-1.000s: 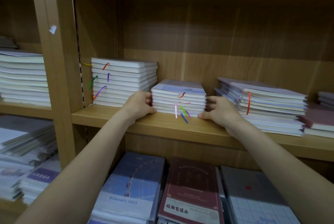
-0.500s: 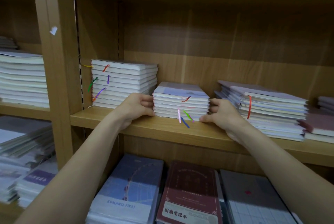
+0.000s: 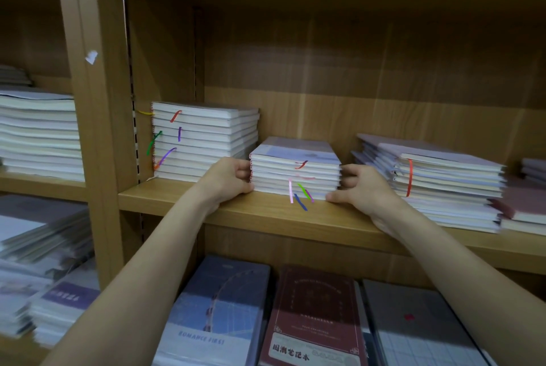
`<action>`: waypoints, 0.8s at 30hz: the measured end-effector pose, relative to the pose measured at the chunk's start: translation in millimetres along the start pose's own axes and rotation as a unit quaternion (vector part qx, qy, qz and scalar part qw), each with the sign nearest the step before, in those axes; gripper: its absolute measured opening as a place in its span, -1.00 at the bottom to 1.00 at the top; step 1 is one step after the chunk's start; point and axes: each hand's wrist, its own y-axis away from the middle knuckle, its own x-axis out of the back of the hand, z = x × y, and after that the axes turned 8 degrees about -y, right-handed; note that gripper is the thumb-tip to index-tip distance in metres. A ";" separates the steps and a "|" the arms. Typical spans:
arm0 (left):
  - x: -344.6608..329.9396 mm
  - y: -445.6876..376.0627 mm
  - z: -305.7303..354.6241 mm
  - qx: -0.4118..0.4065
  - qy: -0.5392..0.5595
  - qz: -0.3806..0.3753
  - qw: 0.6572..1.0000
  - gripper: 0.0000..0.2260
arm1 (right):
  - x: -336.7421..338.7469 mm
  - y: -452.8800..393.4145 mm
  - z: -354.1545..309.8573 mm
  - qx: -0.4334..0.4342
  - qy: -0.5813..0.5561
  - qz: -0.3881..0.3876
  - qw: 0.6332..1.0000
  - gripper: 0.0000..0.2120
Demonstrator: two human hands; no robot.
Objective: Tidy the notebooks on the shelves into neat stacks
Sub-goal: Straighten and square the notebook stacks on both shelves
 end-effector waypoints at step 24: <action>-0.4 -0.8 1.2 -0.050 0.048 -0.010 0.998 -0.54 | -1.9 6.8 -3.4 0.061 -0.096 -0.062 0.992 -0.59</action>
